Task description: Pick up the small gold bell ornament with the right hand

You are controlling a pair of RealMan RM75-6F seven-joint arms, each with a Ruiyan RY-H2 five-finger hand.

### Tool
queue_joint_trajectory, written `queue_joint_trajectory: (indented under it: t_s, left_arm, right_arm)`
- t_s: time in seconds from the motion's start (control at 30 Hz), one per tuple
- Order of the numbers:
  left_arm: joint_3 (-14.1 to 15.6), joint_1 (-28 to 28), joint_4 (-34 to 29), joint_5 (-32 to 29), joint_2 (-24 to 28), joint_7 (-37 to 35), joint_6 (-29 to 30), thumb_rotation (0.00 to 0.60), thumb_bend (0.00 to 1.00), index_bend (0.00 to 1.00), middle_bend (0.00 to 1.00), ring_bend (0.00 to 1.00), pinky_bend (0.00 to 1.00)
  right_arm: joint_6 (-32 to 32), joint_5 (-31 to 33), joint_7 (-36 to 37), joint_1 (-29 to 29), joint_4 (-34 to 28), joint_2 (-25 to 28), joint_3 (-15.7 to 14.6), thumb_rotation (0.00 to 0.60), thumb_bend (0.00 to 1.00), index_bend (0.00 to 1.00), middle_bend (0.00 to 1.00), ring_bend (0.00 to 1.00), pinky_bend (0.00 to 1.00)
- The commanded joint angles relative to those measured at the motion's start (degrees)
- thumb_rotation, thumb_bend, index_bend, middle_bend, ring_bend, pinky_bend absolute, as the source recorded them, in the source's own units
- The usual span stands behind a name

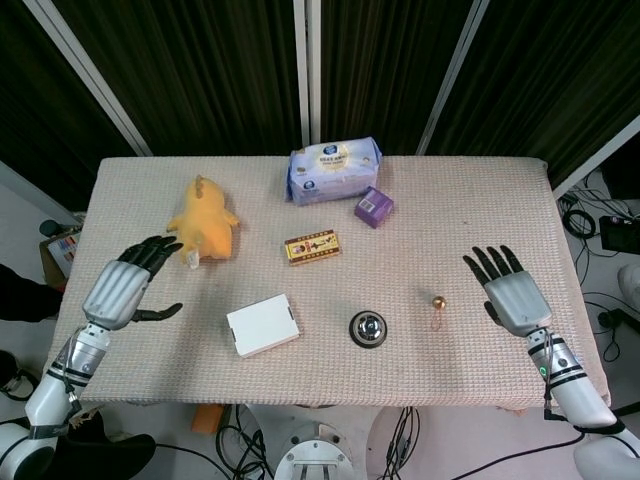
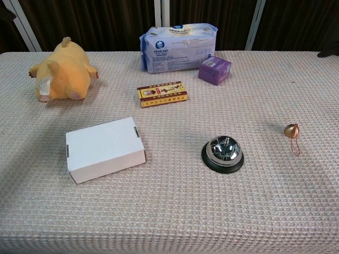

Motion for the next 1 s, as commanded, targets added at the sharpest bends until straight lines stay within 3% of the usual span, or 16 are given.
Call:
queue_joint_trajectory:
  t_s: [0.03, 0.33, 0.57, 1.0]
  left_arm:
    - [4.0, 6.9, 5.7, 1.2, -4.2, 6.5, 7.7, 0.474, 0.18, 0.14, 0.11, 0.11, 0.23]
    - [4.8, 10.8, 10.4, 2.4, -7.0, 2.8, 11.7, 0.473, 0.18, 0.14, 0.11, 0.11, 0.23]
    - [4.5, 11.5, 12.2, 2.7, -7.7, 1.0, 11.5, 0.476, 0.18, 0.14, 0.11, 0.11, 0.23]
    - [4.1, 12.1, 13.2, 3.1, -8.0, -0.5, 10.7, 0.475, 0.18, 0.14, 0.11, 0.11, 0.23]
  right_arm:
    - [-2.2, 1.4, -1.3, -0.1, 1.1, -0.6, -1.1, 0.600, 0.29, 0.00, 0.00, 0.00, 0.00]
    - [-1.4, -4.4, 5.3, 0.3, 9.8, -8.1, -1.4, 0.600, 0.24, 0.02, 0.00, 0.00, 0.00]
    - [2.3, -9.6, 10.5, 0.5, 18.5, -15.5, -0.9, 0.600, 0.20, 0.22, 0.00, 0.00, 0.00]
    - [4.7, -10.6, 12.0, 0.5, 26.0, -22.9, 0.2, 0.600, 0.20, 0.36, 0.05, 0.00, 0.00]
